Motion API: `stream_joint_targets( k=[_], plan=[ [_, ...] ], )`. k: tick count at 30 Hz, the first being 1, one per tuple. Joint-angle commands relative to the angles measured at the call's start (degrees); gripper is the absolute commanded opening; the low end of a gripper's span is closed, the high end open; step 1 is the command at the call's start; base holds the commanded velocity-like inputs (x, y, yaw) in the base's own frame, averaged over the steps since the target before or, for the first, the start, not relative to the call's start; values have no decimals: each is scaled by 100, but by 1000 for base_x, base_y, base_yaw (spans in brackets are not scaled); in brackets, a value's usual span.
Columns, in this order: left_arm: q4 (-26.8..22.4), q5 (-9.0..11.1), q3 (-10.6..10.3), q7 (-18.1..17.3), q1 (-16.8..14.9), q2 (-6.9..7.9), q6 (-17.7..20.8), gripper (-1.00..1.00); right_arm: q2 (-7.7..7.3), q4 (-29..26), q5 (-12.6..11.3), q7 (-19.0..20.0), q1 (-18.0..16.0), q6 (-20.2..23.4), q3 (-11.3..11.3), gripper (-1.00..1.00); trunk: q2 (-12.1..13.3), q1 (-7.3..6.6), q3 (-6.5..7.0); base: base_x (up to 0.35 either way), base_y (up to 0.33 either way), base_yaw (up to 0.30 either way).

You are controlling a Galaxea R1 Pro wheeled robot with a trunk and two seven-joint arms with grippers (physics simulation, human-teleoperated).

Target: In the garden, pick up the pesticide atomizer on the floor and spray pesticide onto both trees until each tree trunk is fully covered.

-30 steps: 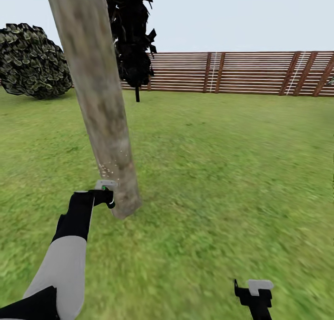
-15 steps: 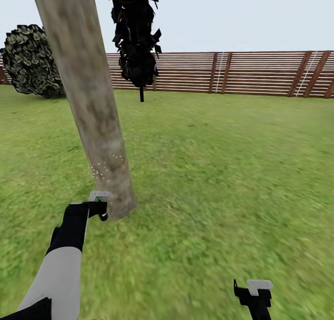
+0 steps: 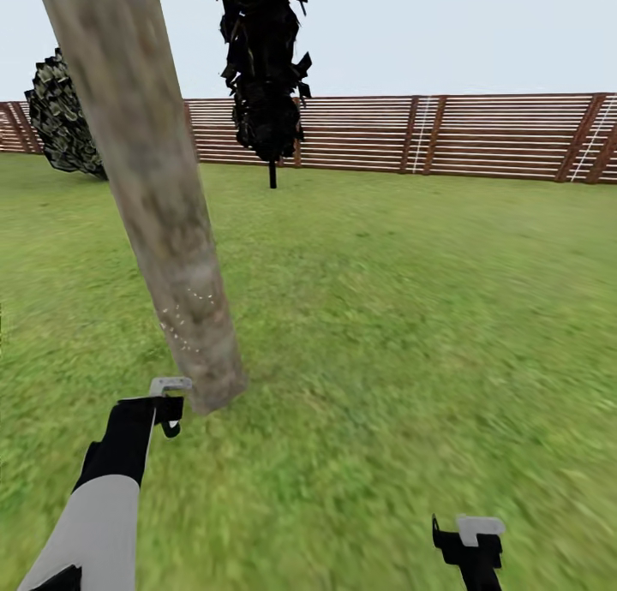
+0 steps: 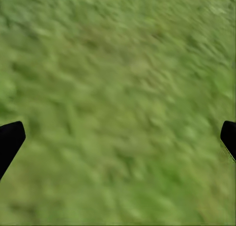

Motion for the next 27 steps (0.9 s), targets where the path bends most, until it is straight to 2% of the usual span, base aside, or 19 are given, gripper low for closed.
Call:
stream_joint_targets(
  k=[1,5,8,13,14,16,18,19,22,27],
  plan=[
    [4,-55,31,-47,-5,-7,9,-100,0,14,61,-28,-5,-19,-30,100,-2,2,-5,278,-167,207],
    [15,-65,34,19,0,-32,3,-100,0,18,61,-28,-5,-19,-30,100,-2,2,-5,209,-201,255],
    [60,-59,41,207,46,-32,3,-100,0,18,61,-28,-5,-19,-30,100,-2,2,-5,37,-264,274],
    [213,-53,43,268,125,-41,-31,-100,5,17,65,-28,-5,-19,-30,100,-2,2,-5,4,-273,215],
    [290,-53,43,272,128,-42,-107,-100,6,14,63,-28,-5,-19,-30,100,-2,2,-5,1,-274,81],
    [656,-53,52,355,131,-50,-638,-100,8,16,61,-28,-5,-19,-30,100,-2,2,-5,0,-274,25],
    [833,-47,59,594,133,-64,-854,-100,6,18,64,-28,-5,-19,-30,100,-2,2,-5,3,-274,7],
    [887,-6,53,824,127,-81,-935,-100,8,18,68,-28,-5,-18,-30,100,-2,2,-5,131,-248,1],
    [869,292,43,911,128,-91,-970,-100,3,19,69,-28,-5,-17,-30,100,-2,2,-5,239,-188,0],
    [869,380,34,919,130,-95,-978,-100,0,19,68,-28,-5,-16,-30,100,-2,2,-5,271,-170,0]
  ],
)
